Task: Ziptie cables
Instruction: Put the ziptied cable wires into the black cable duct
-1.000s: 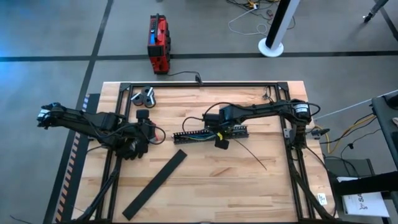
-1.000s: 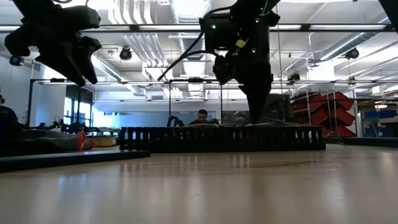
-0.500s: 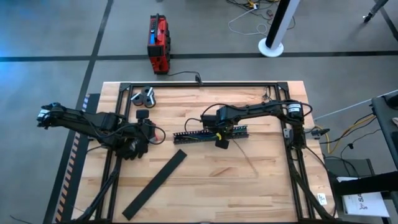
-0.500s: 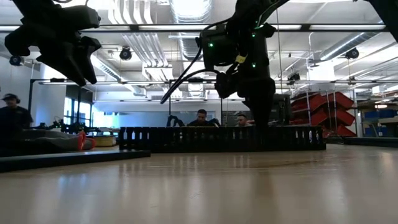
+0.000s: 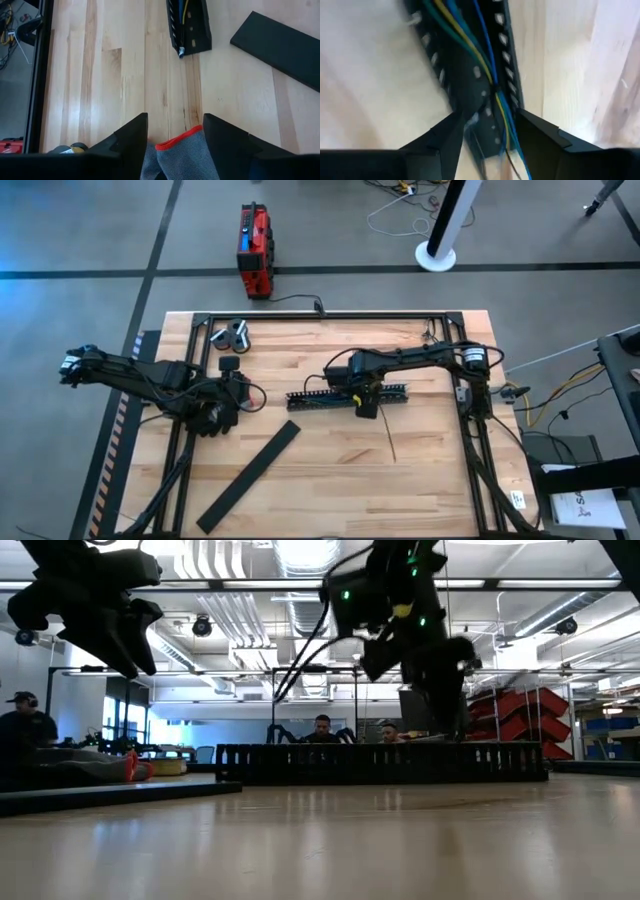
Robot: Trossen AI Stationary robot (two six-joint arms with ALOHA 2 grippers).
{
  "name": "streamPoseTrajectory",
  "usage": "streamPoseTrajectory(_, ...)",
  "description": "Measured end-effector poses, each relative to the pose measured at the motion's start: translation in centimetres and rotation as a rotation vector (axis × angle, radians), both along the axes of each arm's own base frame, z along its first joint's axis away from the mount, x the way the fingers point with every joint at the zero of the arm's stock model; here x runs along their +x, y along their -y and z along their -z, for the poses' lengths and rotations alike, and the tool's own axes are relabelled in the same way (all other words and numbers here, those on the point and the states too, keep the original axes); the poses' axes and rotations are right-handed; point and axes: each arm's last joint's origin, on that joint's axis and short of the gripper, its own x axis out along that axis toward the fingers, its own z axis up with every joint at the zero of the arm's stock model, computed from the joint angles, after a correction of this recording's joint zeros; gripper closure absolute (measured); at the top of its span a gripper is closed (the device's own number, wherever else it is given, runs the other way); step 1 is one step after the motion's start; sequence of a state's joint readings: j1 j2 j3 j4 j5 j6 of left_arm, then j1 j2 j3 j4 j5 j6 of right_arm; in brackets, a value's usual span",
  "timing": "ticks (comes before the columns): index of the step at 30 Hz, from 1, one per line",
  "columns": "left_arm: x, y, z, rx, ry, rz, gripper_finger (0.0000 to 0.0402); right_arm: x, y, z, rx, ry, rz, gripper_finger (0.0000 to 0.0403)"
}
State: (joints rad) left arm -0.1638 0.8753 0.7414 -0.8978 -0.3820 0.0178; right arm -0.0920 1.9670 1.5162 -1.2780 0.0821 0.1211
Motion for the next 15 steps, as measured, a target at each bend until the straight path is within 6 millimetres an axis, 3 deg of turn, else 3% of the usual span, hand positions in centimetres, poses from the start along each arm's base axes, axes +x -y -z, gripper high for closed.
streamPoseTrajectory(8,0.0,0.0,0.0,0.0,0.0,0.0,0.0208,-1.0,-3.2,-4.7,-0.032,0.106,0.057,0.027)
streamPoseTrajectory(15,0.0,0.0,0.0,0.001,-0.002,0.0,0.02,-2.7,-6.8,-6.7,-0.091,0.128,0.116,0.027)
